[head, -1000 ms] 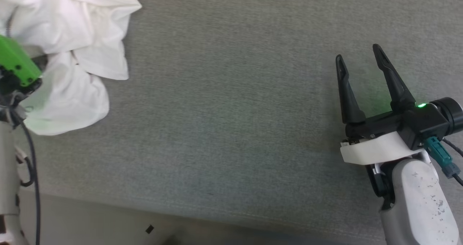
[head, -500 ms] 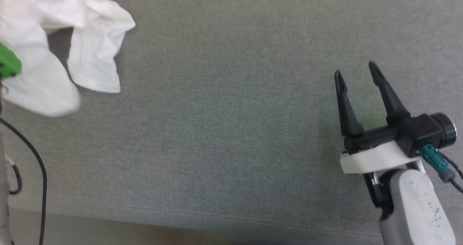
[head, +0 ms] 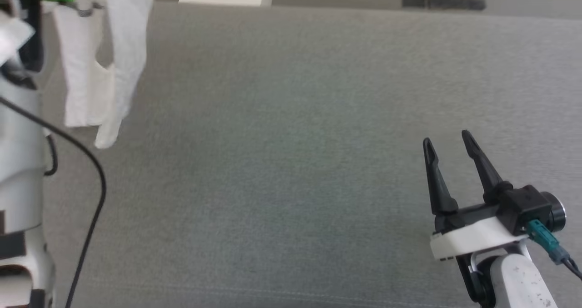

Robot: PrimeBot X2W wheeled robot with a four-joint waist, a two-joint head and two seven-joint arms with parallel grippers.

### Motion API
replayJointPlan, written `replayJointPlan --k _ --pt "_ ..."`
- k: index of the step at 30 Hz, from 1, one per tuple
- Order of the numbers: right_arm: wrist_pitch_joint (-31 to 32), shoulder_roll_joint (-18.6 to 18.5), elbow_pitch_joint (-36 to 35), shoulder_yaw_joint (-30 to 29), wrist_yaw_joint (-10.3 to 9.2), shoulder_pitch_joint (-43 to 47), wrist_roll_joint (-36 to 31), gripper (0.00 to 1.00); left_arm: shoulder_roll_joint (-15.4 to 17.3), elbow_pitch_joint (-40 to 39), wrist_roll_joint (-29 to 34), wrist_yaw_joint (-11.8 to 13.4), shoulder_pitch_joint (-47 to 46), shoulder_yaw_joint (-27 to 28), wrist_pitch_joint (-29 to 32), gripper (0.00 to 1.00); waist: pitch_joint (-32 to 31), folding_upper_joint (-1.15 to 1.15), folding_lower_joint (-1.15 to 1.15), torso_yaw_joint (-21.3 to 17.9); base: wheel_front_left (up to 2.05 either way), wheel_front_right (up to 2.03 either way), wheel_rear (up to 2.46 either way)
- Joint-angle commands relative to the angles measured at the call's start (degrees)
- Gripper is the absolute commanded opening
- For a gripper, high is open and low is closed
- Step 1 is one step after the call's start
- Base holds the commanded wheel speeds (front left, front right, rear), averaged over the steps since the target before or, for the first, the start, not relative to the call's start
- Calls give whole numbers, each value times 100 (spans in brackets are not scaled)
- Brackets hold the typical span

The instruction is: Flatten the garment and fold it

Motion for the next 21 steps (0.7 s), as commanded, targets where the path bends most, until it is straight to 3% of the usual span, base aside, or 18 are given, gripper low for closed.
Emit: replayJointPlan --k 1,12,21 --pt "-21 -4 -10 -19 -10 109 24 100 -128 -3 40 -70 -191 -110 -72 0 -566 0 0 -604 0 0 0" --pt "138 -4 -115 51 -10 324 -1 100 -1406 416 -522 -183 -919 -452 -476 0 -777 0 0 -1404 0 0 0" --pt "196 -4 -157 184 -10 367 50 100 -2057 1030 -1214 -232 -1053 -766 -769 0 -642 0 0 -1800 0 0 0"
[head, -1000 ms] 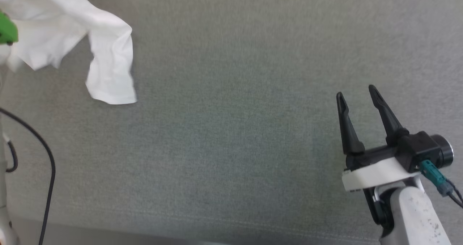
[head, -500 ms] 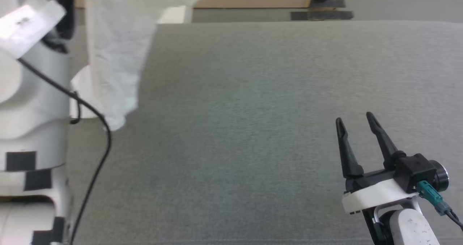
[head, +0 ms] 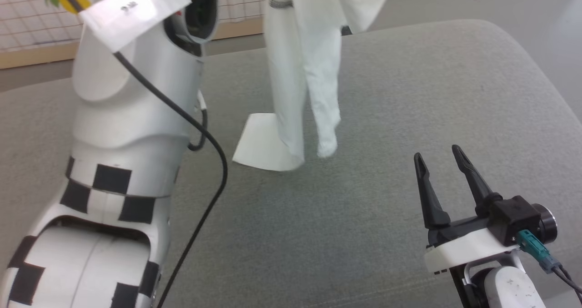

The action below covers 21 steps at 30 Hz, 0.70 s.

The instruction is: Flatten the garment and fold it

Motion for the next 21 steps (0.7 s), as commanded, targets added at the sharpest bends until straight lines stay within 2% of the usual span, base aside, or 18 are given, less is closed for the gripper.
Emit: replayJointPlan --k 1,2,3,5,10,13,19,20,21 --pt "20 2 -20 36 -10 69 40 100 -25 120 -205 -9 103 -106 -39 0 65 0 0 -187 0 0 0" --pt "20 2 -18 50 -10 62 48 100 -35 208 -298 -9 199 -216 -37 0 88 0 0 -208 0 0 0" --pt "19 2 -14 85 -10 30 69 100 -44 401 -560 20 462 -577 -17 0 155 0 0 -267 0 0 0" --pt "15 2 -18 120 -10 -3 81 100 -46 674 -693 99 747 -1018 77 0 227 0 0 -325 0 0 0" --pt "-11 2 -16 145 -10 -89 142 100 -47 1746 -532 291 1447 -2048 827 0 409 0 0 -461 0 0 0" --pt "-44 2 -5 161 -10 -117 194 100 -48 2335 -451 326 1722 -2412 1374 0 525 0 0 -504 0 0 0" --pt "-98 2 61 116 -10 -142 235 100 -48 3015 -519 214 2061 -2770 2240 0 637 0 0 -440 0 0 0" --pt "-104 2 70 97 -10 -143 238 100 -48 3060 -591 183 2121 -2792 2389 29 638 0 0 -408 0 0 0" --pt "-109 2 77 82 -10 -144 238 100 -48 3060 -679 150 2174 -2811 2505 93 634 0 0 -364 0 0 0"
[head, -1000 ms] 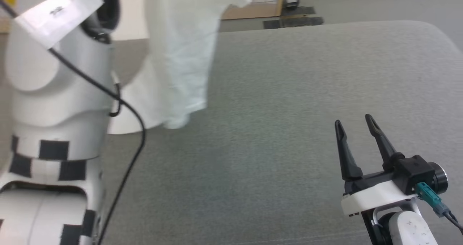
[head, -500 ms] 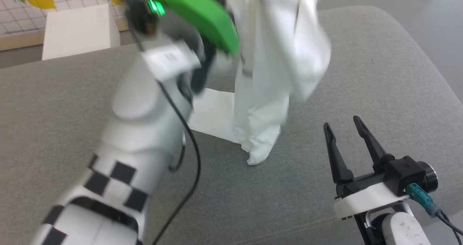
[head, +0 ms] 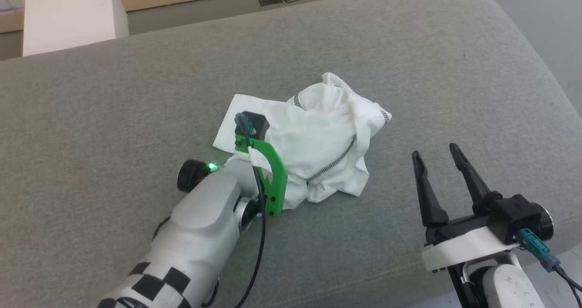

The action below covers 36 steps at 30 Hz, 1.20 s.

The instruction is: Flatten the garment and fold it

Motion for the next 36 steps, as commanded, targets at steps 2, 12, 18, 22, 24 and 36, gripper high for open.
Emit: replayJointPlan --k 2,12,18,22,24,36 --pt "-39 5 26 -30 -10 -99 26 100 14 -113 -116 -16 147 -8 -117 100 -14 0 1 166 0 0 0" --pt "17 5 -66 -236 -10 -94 -100 100 288 -1347 -47 56 323 629 -3004 100 -320 0 1 678 0 0 0" --pt "140 5 -208 -396 -10 25 -168 100 805 -2599 306 354 987 1347 -3235 100 -500 0 1 923 0 0 0" --pt "204 5 -292 -525 -10 123 -197 100 1043 -3563 681 462 1825 2025 -3238 100 -586 0 1 1074 0 0 0" --pt "233 5 -336 -580 -10 170 -214 100 1091 -3917 832 469 2243 2329 -3239 100 -610 0 1 1141 0 0 0" --pt "401 5 -365 -817 -10 338 -172 100 876 -4847 1600 207 3929 3428 -3240 100 -687 0 1 1399 0 0 0"
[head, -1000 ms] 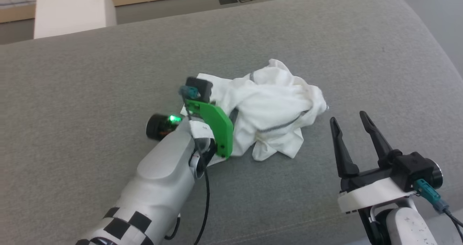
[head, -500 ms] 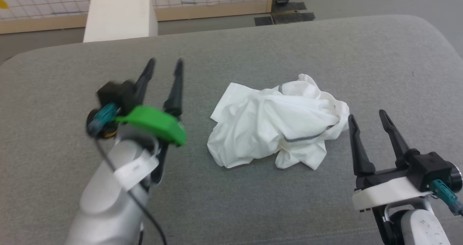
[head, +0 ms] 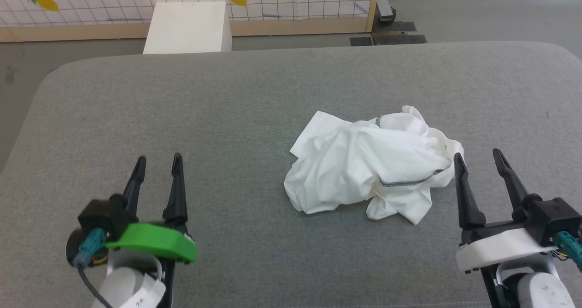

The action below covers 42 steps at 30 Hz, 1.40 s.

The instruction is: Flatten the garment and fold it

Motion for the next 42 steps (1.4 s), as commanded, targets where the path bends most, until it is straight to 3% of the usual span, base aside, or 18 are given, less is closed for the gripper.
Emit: replayJointPlan --k 1,8,20,21,22,23,32,39,42 --pt "46 2 24 -52 -10 69 38 100 -80 -74 96 -52 171 86 -20 100 -15 0 0 25 0 0 0" --pt "758 2 447 -609 -10 -174 135 100 -355 -269 355 -190 436 350 -20 100 54 0 0 106 0 0 0" --pt "3036 2 2119 -846 -10 -1604 213 100 -660 -230 612 -488 214 485 -20 100 448 0 0 337 0 0 0" --pt "3142 2 2212 -862 -10 -1701 211 94 -679 -222 625 -508 191 499 -20 100 485 0 0 361 0 0 0" --pt "3214 2 2275 -859 -10 -1766 192 29 -694 -213 632 -524 170 512 -20 100 505 0 0 377 0 0 0" --pt "3262 2 2322 -861 -10 -1830 163 0 -710 -198 643 -544 149 528 -20 100 521 0 0 392 0 0 0" --pt "2898 2 1977 -1580 -10 -2185 -307 0 -812 -125 714 -635 104 652 -20 100 474 0 0 417 0 0 0" --pt "2881 -6 785 -2461 -10 -2786 -1089 0 -858 -134 752 -684 128 685 -20 100 414 0 0 384 0 0 0" --pt "2895 -172 274 -2637 -10 -3105 -1380 0 -871 -125 756 -698 129 666 -20 100 421 0 0 390 0 0 0"
